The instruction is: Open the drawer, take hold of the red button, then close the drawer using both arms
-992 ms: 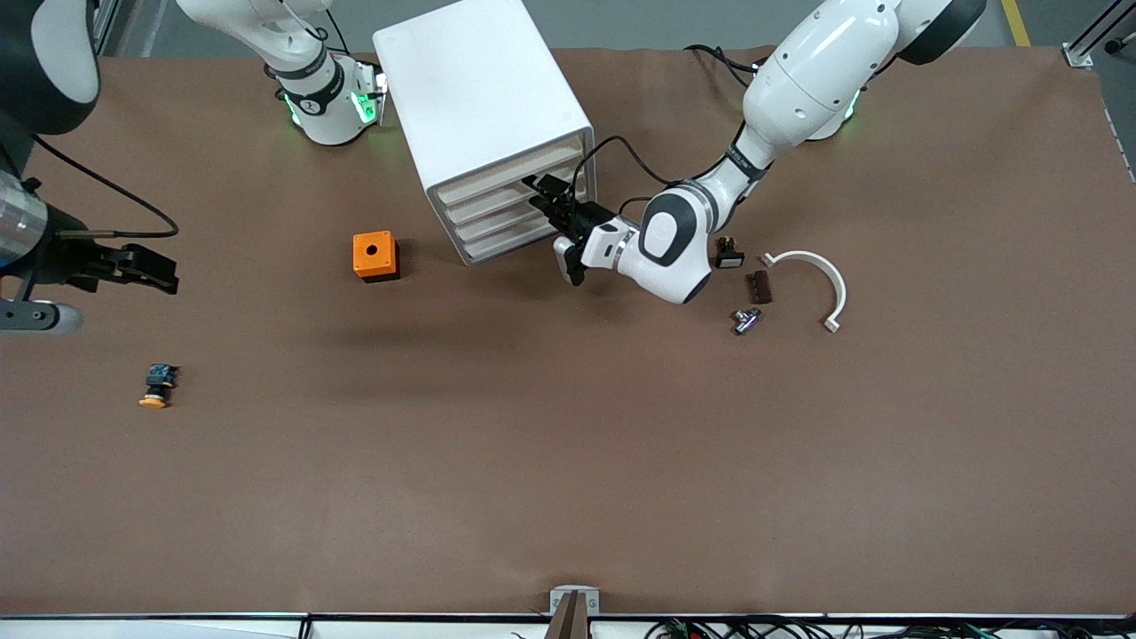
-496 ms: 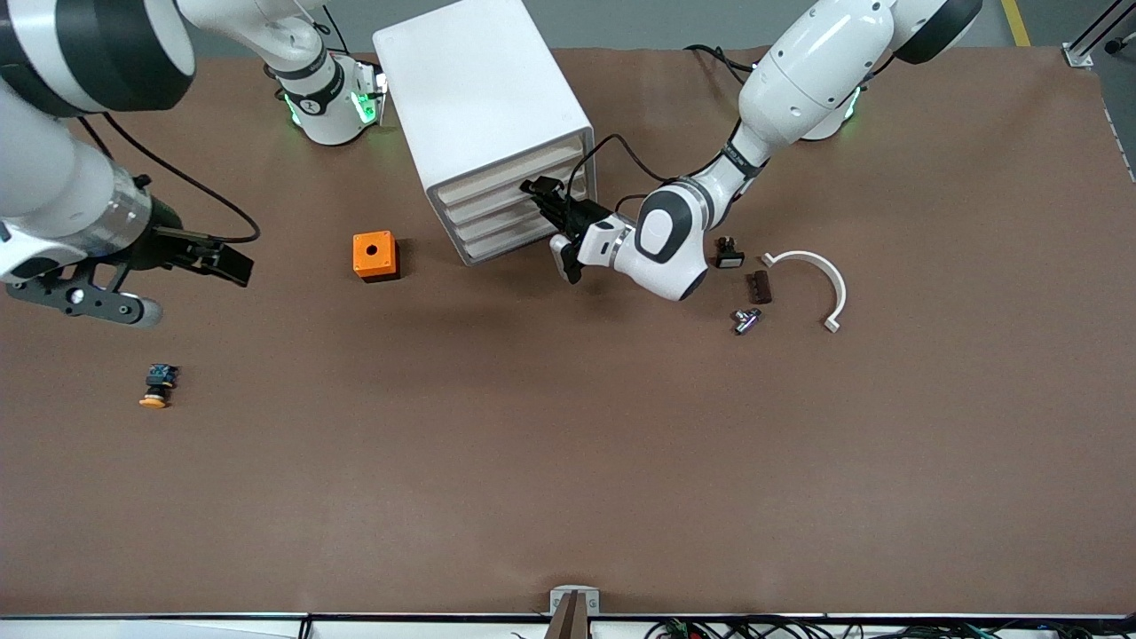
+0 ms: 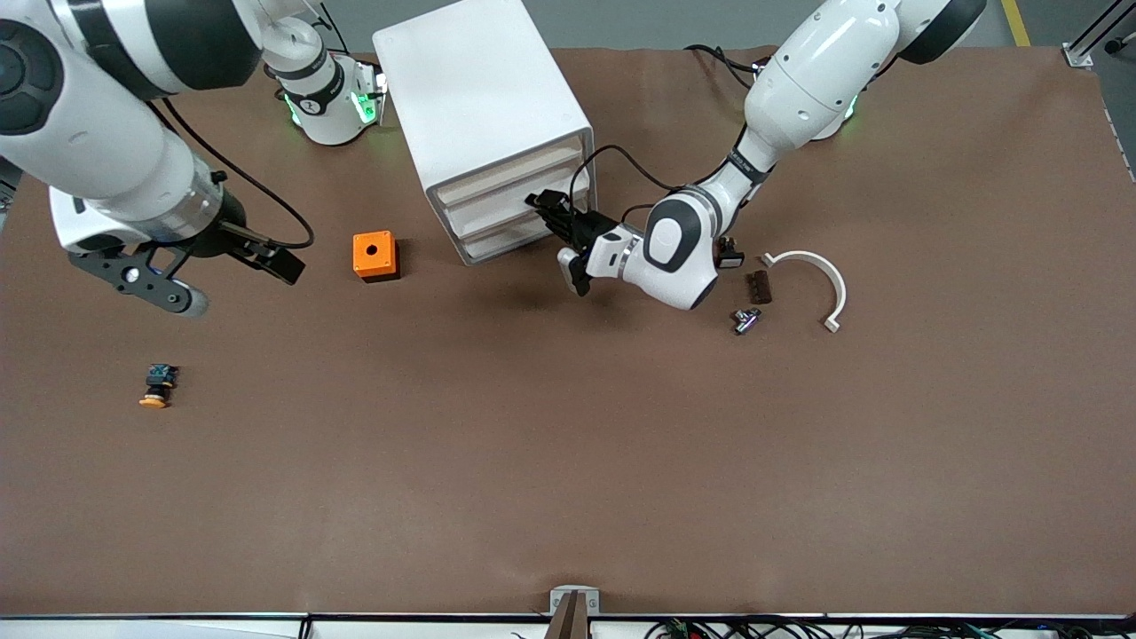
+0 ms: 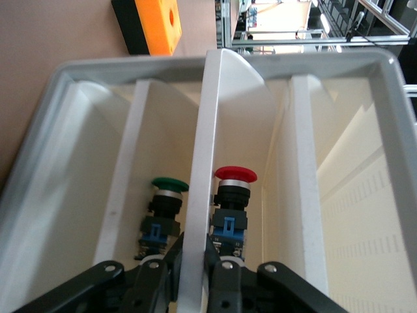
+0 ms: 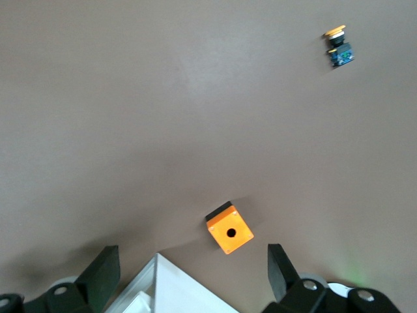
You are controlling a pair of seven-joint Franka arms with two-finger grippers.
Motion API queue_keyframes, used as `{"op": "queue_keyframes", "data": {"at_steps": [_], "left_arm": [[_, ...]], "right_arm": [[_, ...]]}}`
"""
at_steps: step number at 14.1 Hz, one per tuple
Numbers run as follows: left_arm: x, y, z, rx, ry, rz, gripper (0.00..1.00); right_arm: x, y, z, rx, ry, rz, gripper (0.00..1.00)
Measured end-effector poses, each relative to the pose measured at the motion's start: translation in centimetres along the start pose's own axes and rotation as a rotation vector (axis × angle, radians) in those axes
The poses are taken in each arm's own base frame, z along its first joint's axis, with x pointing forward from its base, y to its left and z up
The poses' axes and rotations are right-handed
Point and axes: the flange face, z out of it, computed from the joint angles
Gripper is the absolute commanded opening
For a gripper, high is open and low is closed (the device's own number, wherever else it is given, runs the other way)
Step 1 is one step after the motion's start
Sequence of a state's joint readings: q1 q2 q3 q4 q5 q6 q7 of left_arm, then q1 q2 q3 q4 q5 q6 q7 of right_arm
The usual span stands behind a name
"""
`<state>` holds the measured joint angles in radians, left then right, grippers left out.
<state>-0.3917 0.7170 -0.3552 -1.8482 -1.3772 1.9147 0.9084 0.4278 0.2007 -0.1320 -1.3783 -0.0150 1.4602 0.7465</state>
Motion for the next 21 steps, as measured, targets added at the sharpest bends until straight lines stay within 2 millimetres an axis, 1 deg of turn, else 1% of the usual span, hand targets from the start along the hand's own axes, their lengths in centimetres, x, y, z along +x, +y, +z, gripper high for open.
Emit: {"op": "queue_keyframes", "data": {"at_steps": [3, 6, 8, 10, 12, 13, 14, 15, 18, 20, 21], "left_arm": [[1.7, -0.1, -3.5, 0.024, 0.050, 0.000, 0.00], [3.1, -0.2, -6.9, 0.048, 0.097, -0.011, 0.00], [3.8, -0.2, -9.2, 0.064, 0.129, -0.016, 0.00], [4.5, -0.2, -11.5, 0.074, 0.162, -0.016, 0.00], [4.8, -0.5, -12.5, 0.073, 0.178, -0.022, 0.00], [4.8, -0.7, -12.5, 0.071, 0.177, -0.023, 0.20], [4.9, -0.7, -12.5, 0.069, 0.177, -0.023, 0.43], [5.0, -0.9, -12.7, 0.078, 0.186, -0.032, 0.99], [5.2, -1.3, -12.8, 0.101, 0.192, -0.129, 1.00], [6.0, -0.5, -13.9, 0.149, 0.179, -0.217, 1.00], [6.7, 0.2, -14.8, 0.176, 0.177, -0.262, 1.00]], "right_arm": [[-1.5, -2.7, 0.1, 0.085, -0.047, 0.108, 1.00], [-3.1, -5.4, 0.8, 0.109, -0.059, 0.188, 1.00], [-4.9, -8.1, 1.6, 0.110, -0.055, 0.239, 1.00], [-7.2, -11.1, 2.7, 0.107, -0.052, 0.287, 1.00], [-9.2, -13.7, 4.2, 0.095, -0.052, 0.323, 1.00], [-10.1, -14.9, 5.0, 0.088, -0.052, 0.347, 1.00], [-11.0, -16.0, 5.8, 0.083, -0.051, 0.371, 1.00], [-11.9, -17.1, 6.7, 0.074, -0.052, 0.389, 1.00], [-15.1, -20.6, 10.3, 0.041, -0.057, 0.439, 1.00], [-16.7, -22.5, 12.7, 0.036, -0.051, 0.488, 1.00], [-17.1, -22.9, 13.9, 0.033, -0.050, 0.505, 1.00]]}}
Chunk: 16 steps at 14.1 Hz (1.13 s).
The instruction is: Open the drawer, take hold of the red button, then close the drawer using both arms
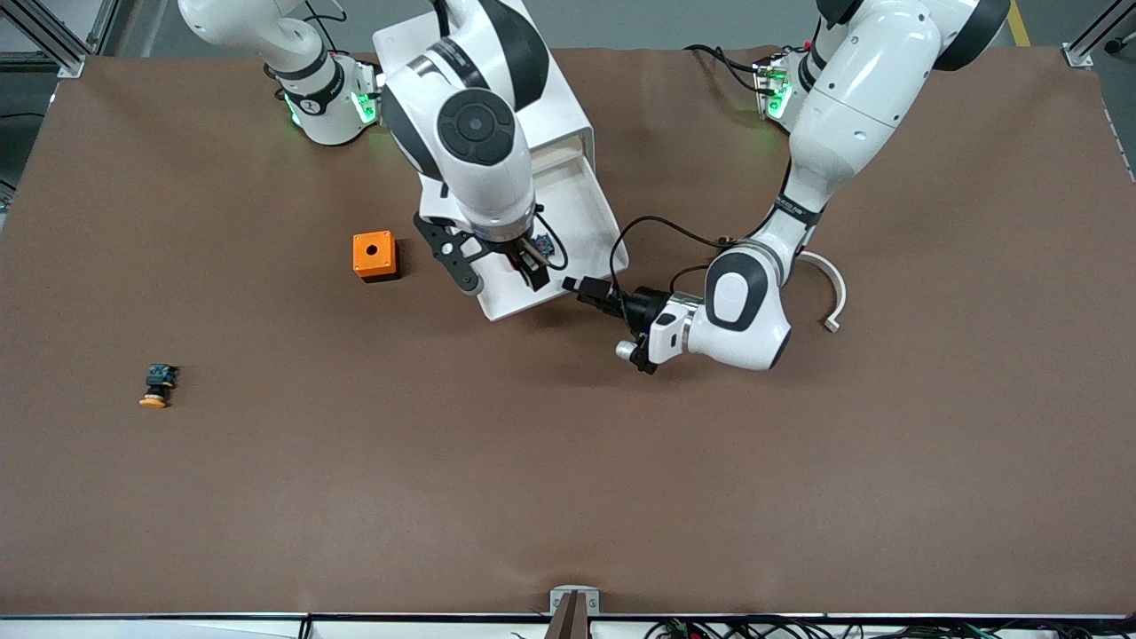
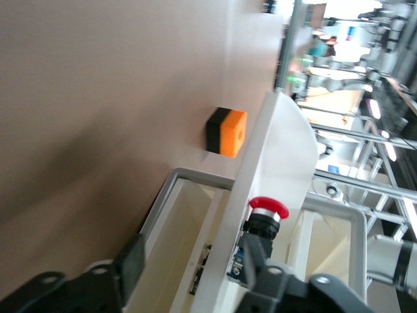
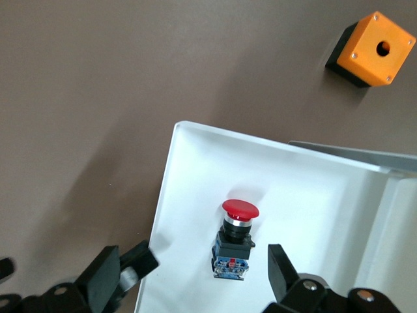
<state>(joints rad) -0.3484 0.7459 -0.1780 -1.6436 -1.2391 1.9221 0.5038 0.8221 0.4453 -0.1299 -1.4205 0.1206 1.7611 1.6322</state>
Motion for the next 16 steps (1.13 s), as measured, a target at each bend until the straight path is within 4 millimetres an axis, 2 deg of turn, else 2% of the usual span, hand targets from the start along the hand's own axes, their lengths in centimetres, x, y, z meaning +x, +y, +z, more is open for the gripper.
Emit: {"op": "queue_keyframes", "data": {"at_steps": [5, 7, 9, 11, 13, 16], "left_arm": [[2.2, 1.7, -6.5, 0.197, 0.023, -0.118, 1.00], [2.7, 2.6, -9.1, 0.314, 0.027, -0.122, 1.00], [2.8, 4.3, -11.0, 0.462, 0.022, -0.116, 1.00], [2.7, 5.6, -11.6, 0.648, 0.010, -0.061, 1.00], [2.7, 6.5, -11.3, 0.810, -0.007, -0.001, 1.00], [2.7, 7.7, -10.8, 0.947, 0.002, 0.028, 1.00]], "right_arm": [[0.3, 0.3, 5.4, -0.023, -0.036, 0.157, 1.00], [-0.2, 0.6, 6.2, -0.040, -0.035, 0.208, 1.00], [-0.8, 0.8, 6.7, -0.050, -0.032, 0.238, 1.00], [-1.5, 1.2, 7.4, -0.065, -0.027, 0.240, 1.00], [-2.1, 1.6, 8.3, -0.083, -0.021, 0.237, 1.00], [-2.8, 1.9, 8.9, -0.093, -0.017, 0.228, 1.00]]}}
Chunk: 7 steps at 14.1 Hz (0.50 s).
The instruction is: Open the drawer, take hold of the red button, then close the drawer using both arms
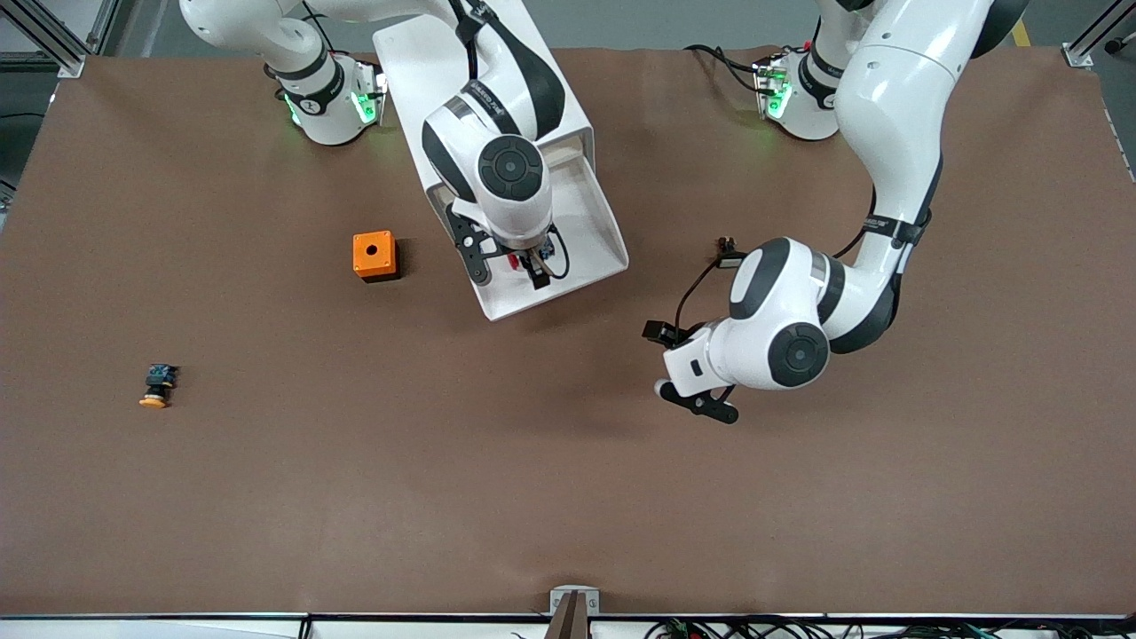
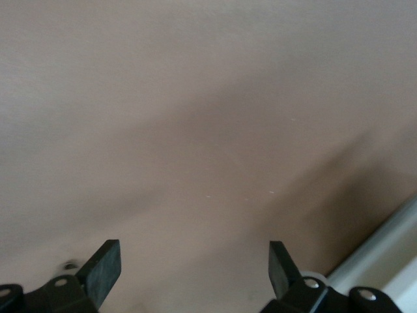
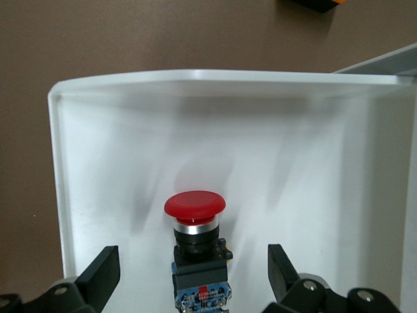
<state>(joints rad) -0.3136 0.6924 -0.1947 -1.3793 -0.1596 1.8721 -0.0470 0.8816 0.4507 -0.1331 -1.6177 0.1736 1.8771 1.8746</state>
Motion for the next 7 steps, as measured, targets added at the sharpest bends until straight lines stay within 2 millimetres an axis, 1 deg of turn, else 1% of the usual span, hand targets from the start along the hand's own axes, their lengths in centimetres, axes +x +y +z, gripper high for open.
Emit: {"op": "queue_keyframes", "data": {"at_steps": [2, 3, 6, 7], "left_arm": [[0.0, -0.3, -0.4, 0.087, 0.014, -0.042, 1.00], [0.0, -0.4, -0.9, 0.116, 0.027, -0.097, 1.00], [-0.2, -0.3, -2.2, 0.138, 0.072, -0.355, 1.00], [-0.2, -0.3, -2.6, 0.133, 0.088, -0.468, 1.00]], "right_arm": [[-0.6, 0.2, 0.3, 0.001, 0.002, -0.010, 1.00], [-1.0, 0.3, 0.5, 0.002, 0.003, -0.015, 1.00], [-1.7, 0.4, 0.9, 0.011, 0.003, -0.024, 1.00], [-1.7, 0.4, 1.0, 0.011, 0.004, -0.025, 0.95]]}}
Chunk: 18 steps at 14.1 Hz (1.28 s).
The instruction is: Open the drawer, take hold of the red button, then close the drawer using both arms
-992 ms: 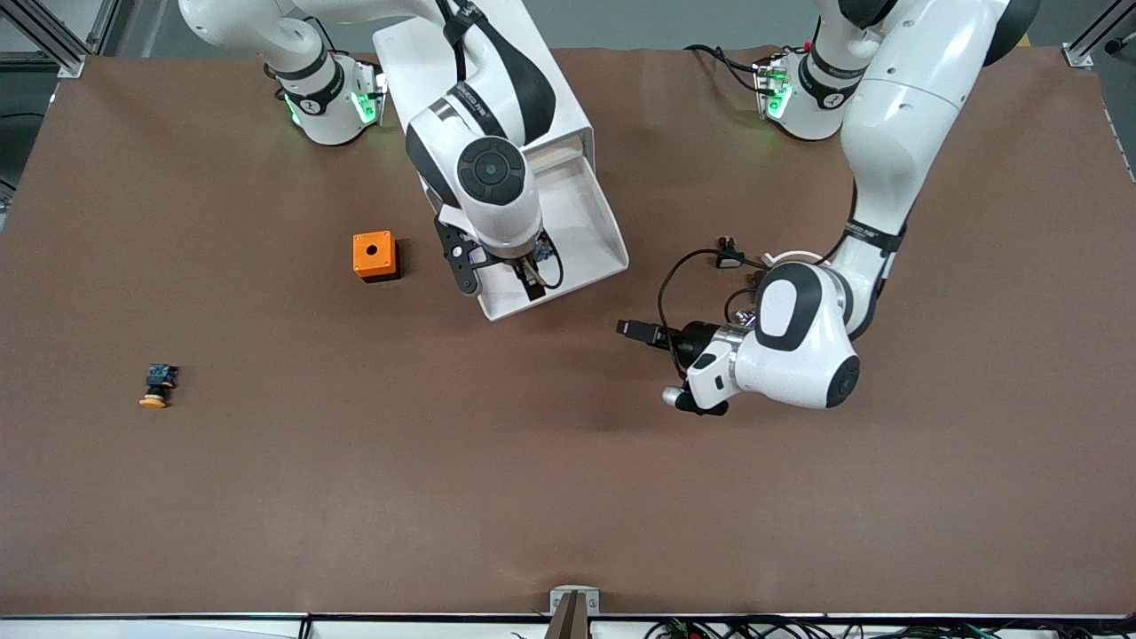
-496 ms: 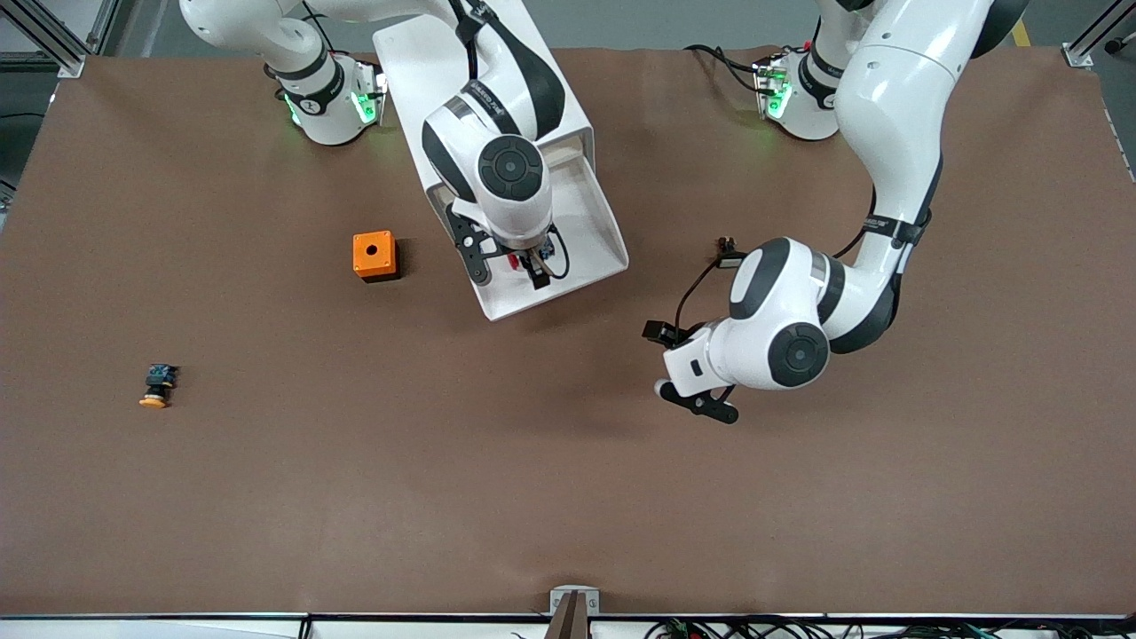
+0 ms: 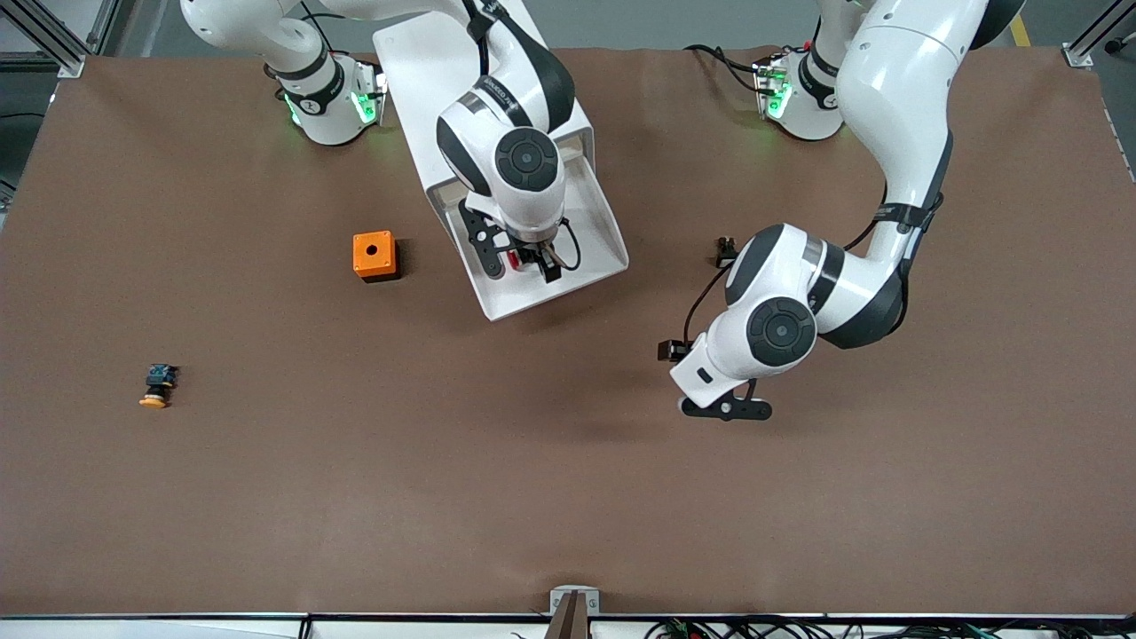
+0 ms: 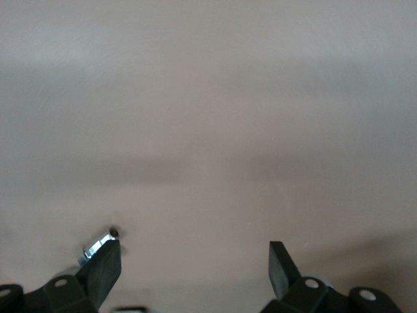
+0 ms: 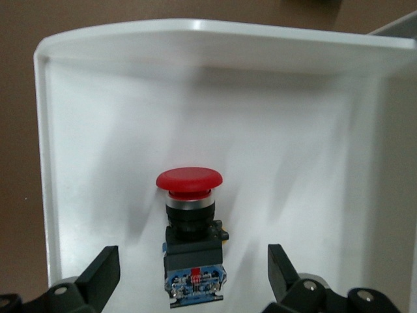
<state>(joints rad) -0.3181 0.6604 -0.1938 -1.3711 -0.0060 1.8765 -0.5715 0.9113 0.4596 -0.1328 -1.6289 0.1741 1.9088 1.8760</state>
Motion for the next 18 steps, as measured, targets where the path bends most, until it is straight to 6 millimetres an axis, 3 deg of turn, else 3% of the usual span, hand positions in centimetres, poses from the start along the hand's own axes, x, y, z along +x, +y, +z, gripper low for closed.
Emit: {"op": "queue_keyframes", "data": {"at_steps": [2, 6, 8, 11, 14, 16, 18], "left_arm": [[0.2, 0.3, -0.4, -0.017, 0.028, -0.153, 1.00], [-0.1, 1.9, -0.5, -0.058, 0.071, -0.297, 1.00], [-1.1, 3.4, 0.1, -0.058, 0.069, -0.327, 1.00], [-2.1, 5.0, 0.9, -0.059, 0.069, -0.351, 1.00], [-1.8, 4.8, 1.4, -0.060, 0.069, -0.359, 1.00], [-1.7, 4.7, 1.4, -0.060, 0.070, -0.360, 1.00], [-1.7, 4.7, 1.4, -0.060, 0.070, -0.360, 1.00]], "right_arm": [[0.1, 0.0, 0.4, -0.003, 0.002, 0.001, 0.86], [0.1, -0.3, 1.0, -0.001, 0.003, 0.003, 0.40], [0.1, -0.4, 1.0, 0.004, 0.002, 0.004, 0.25], [0.0, -0.4, 0.8, 0.008, 0.001, 0.003, 0.25], [0.0, -0.8, -0.4, 0.030, -0.006, 0.005, 0.25], [0.7, -1.2, -2.5, 0.023, -0.006, 0.014, 0.25], [2.9, -1.6, -6.6, -0.008, -0.007, 0.018, 0.25]]}}
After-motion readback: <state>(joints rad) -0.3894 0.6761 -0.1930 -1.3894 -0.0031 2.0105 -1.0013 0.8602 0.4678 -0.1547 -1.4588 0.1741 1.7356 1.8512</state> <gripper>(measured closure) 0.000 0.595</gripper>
